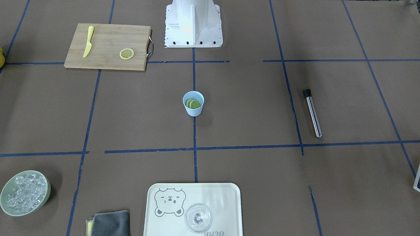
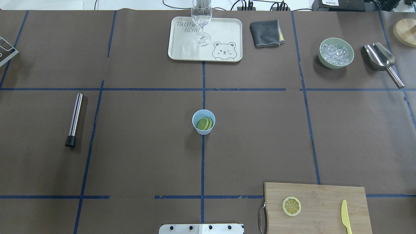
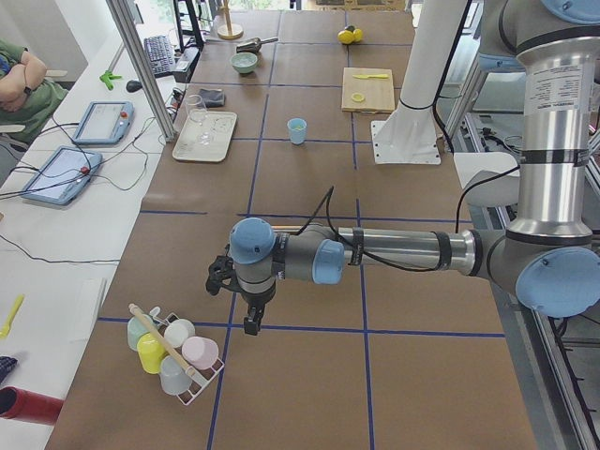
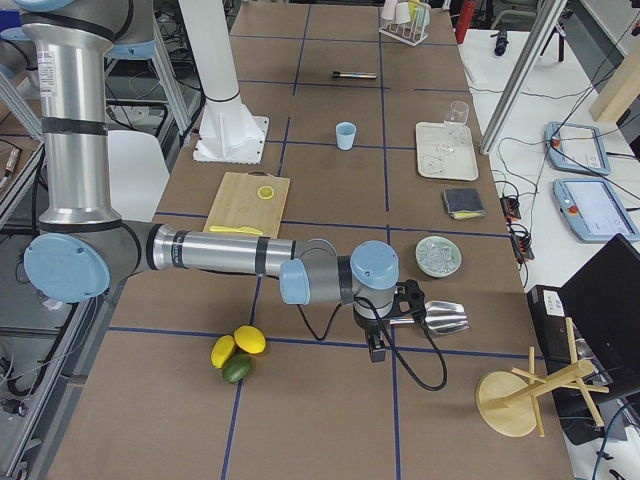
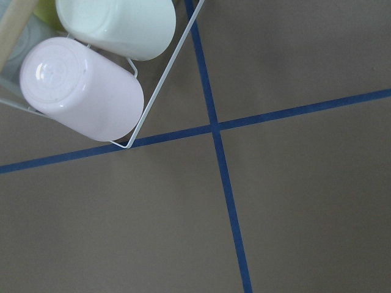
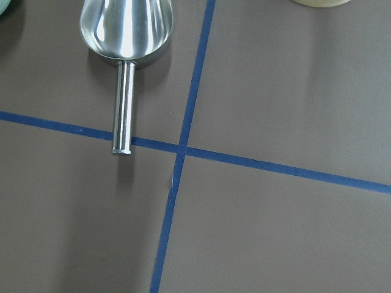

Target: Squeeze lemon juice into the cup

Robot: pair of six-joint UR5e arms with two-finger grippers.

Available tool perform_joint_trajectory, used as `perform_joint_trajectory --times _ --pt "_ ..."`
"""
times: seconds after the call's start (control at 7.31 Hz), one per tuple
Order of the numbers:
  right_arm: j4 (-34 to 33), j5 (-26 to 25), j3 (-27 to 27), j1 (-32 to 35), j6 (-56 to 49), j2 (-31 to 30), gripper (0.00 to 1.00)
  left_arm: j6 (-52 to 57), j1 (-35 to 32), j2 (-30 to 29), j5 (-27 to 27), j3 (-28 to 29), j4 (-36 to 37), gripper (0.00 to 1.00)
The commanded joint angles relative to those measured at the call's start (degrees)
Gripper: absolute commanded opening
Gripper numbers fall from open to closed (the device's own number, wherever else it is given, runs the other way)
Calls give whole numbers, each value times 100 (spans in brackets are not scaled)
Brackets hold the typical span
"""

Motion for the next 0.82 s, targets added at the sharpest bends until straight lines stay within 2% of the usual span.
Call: perform_joint_trajectory --times 0.0,0.41,0.68 --pt "-110 -2 94 140 -45 34 100 311 -123 -96 -3 -9 306 100" --pt "-277 -344 182 -105 -657 -54 100 329 -203 -51 -11 -9 105 100" --pt "-286 -573 252 -149 -687 -178 100 251 -194 -95 41 53 104 100"
